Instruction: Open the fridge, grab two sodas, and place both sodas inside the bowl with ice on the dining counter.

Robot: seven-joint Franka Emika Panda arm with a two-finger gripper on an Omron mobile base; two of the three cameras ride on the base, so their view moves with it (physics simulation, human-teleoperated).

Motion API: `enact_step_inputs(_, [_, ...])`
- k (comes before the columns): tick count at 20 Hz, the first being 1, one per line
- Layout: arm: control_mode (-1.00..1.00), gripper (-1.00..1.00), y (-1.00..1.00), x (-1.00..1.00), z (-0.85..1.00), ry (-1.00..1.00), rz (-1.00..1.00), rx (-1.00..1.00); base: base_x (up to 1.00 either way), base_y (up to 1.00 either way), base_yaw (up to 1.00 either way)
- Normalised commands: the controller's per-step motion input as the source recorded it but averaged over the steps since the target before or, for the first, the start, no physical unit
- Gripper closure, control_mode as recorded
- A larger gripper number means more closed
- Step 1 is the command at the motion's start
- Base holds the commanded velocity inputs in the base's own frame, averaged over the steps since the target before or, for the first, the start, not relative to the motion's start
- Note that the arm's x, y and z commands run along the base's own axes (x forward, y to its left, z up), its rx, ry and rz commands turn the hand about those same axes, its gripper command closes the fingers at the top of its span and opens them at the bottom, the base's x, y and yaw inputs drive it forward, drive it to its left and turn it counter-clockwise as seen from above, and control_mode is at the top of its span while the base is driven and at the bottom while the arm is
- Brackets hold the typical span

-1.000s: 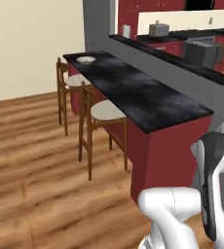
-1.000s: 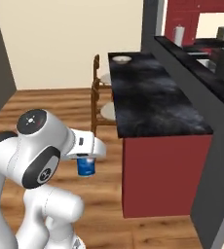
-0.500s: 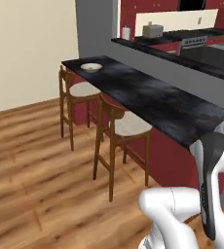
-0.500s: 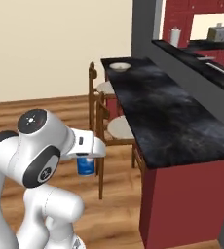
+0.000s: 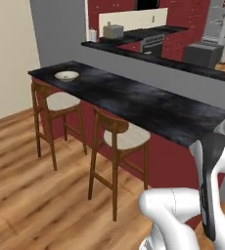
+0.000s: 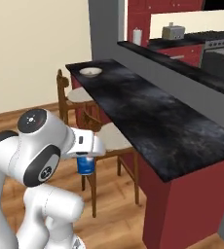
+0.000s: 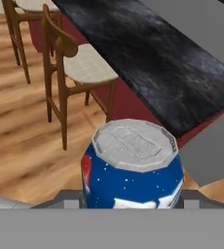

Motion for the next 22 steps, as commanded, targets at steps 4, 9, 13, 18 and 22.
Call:
enact_step_inputs(4, [1.0,1.0,0.0,0.0,0.0,0.0,0.0,0.0,0.43,0.85,-0.41])
enact_step_inputs(9, [1.0,1.0,0.0,0.0,0.0,0.0,0.0,0.0,0.42,0.93,-0.38])
enact_step_inputs(13, [1.0,1.0,0.0,0.0,0.0,0.0,0.0,0.0,0.42,0.92,-0.39])
enact_step_inputs(18, [1.0,1.0,0.0,0.0,0.0,0.0,0.0,0.0,0.39,0.91,-0.38])
enact_step_inputs(22, [1.0,1.0,0.0,0.0,0.0,0.0,0.0,0.0,0.35,0.96,-0.36])
